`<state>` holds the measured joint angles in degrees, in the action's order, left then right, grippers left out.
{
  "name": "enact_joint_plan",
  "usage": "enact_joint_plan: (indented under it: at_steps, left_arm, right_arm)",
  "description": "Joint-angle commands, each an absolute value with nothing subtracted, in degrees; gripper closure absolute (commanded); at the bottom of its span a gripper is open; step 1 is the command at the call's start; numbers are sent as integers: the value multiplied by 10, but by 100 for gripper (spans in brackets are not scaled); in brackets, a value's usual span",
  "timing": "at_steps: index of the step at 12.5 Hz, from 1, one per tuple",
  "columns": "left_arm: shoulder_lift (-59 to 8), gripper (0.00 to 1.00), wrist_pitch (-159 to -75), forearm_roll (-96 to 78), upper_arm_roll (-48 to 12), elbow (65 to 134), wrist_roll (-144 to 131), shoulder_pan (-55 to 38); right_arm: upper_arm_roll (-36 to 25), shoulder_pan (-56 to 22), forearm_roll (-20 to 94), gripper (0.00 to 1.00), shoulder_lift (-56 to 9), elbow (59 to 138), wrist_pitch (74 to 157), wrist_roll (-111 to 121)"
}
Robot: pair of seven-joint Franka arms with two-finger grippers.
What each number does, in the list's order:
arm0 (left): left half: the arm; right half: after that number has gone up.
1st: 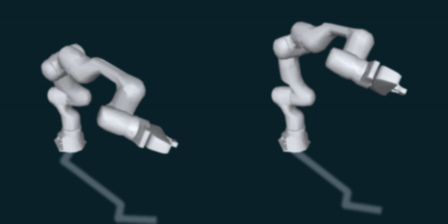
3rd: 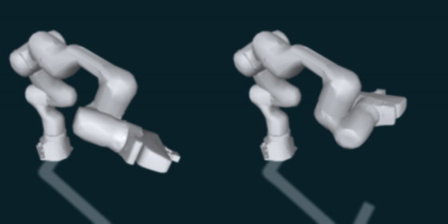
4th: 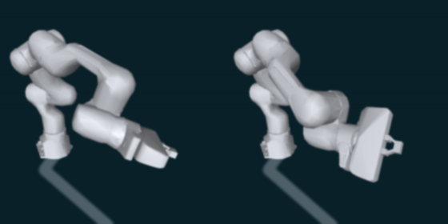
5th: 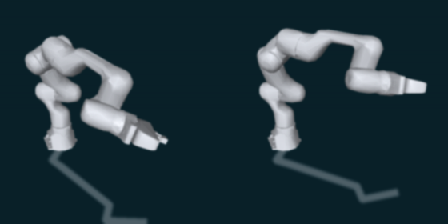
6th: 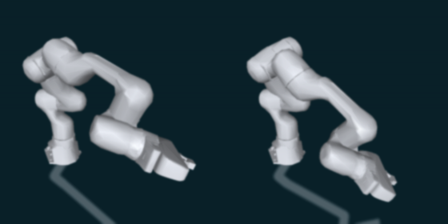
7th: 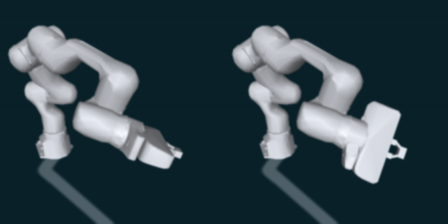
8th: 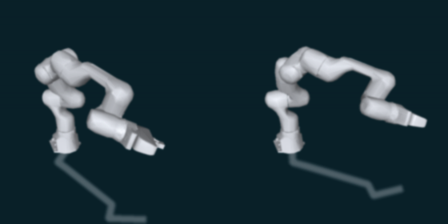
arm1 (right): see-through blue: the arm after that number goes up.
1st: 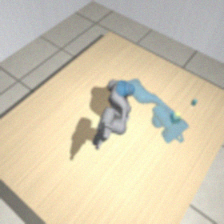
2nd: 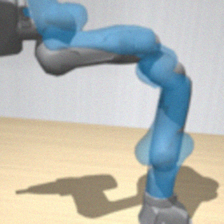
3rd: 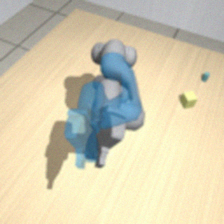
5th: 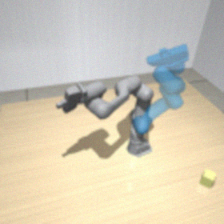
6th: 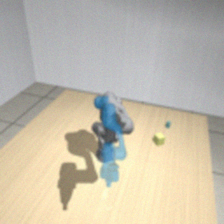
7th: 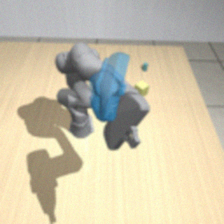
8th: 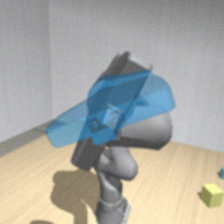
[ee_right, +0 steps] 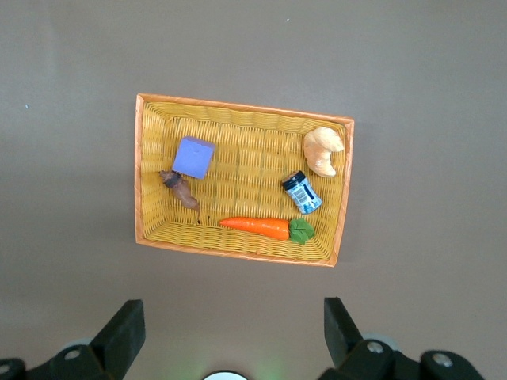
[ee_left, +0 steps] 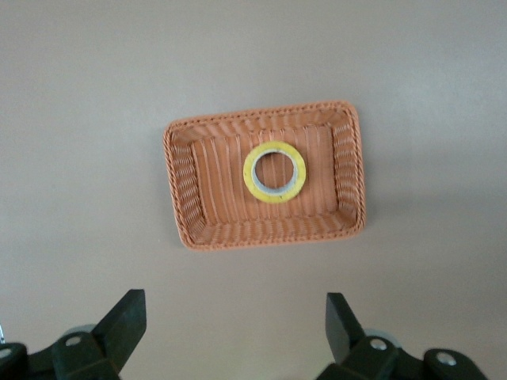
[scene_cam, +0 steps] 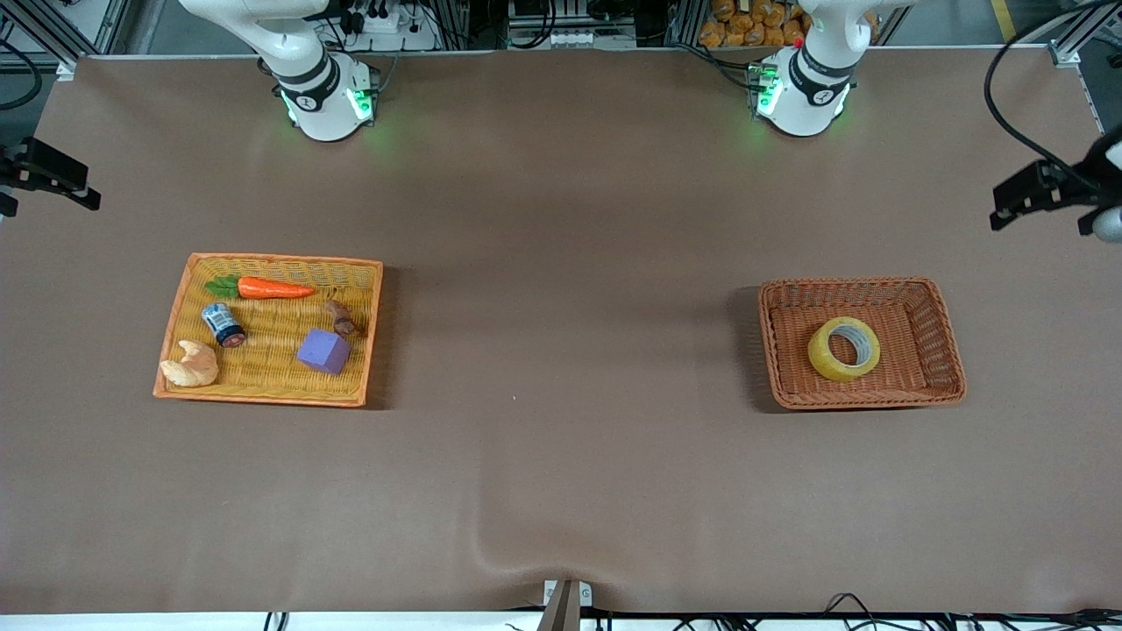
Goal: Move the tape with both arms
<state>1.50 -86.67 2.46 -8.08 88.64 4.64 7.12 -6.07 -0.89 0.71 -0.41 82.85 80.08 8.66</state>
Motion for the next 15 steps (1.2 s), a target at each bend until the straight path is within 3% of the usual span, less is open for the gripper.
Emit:
enact_joint_plan:
  at_steps: [1,15]
  left_arm:
    - [51,0,-874,11,-28,938,40,41]
    - [33,0,-863,18,-39,910,42,48]
  right_arm:
    - [-53,7,-1,0,-7,817,795,98]
    - [-50,8,-13,0,-7,817,795,99]
